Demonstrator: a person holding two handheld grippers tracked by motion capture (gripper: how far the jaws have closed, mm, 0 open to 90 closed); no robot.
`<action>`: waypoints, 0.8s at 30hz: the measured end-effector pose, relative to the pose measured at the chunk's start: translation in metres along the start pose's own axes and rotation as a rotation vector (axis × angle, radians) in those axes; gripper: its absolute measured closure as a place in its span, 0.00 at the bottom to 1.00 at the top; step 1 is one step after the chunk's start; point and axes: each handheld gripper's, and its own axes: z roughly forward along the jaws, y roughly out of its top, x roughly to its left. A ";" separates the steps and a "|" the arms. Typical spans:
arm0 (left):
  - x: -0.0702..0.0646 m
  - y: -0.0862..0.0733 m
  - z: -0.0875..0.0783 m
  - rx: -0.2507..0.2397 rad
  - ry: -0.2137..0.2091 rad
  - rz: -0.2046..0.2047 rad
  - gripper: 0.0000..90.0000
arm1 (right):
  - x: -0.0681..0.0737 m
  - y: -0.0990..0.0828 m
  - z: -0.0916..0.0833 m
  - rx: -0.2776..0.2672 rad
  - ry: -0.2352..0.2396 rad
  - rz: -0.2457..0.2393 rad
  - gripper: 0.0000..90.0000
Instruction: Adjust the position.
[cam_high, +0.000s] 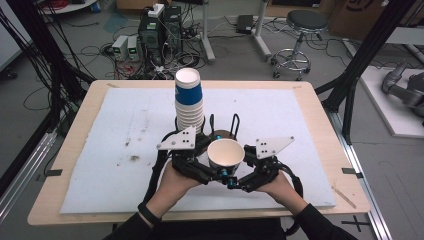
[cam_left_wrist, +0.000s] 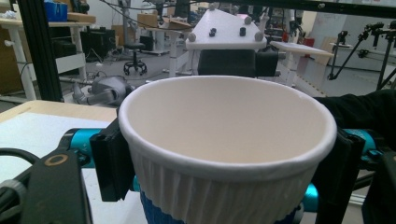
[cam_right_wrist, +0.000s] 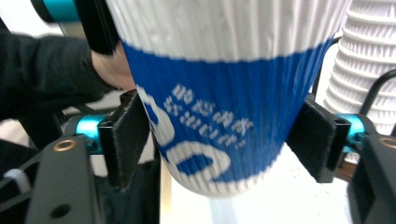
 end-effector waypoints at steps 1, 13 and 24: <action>0.000 0.000 0.000 -0.002 0.000 0.001 0.25 | 0.000 0.000 0.000 -0.012 0.004 0.007 0.26; -0.001 -0.004 0.003 -0.009 0.003 -0.001 0.25 | 0.001 0.002 -0.001 -0.085 -0.003 0.048 0.27; 0.002 -0.003 0.001 -0.028 -0.024 -0.029 0.16 | 0.000 0.001 -0.001 -0.078 -0.005 0.043 0.28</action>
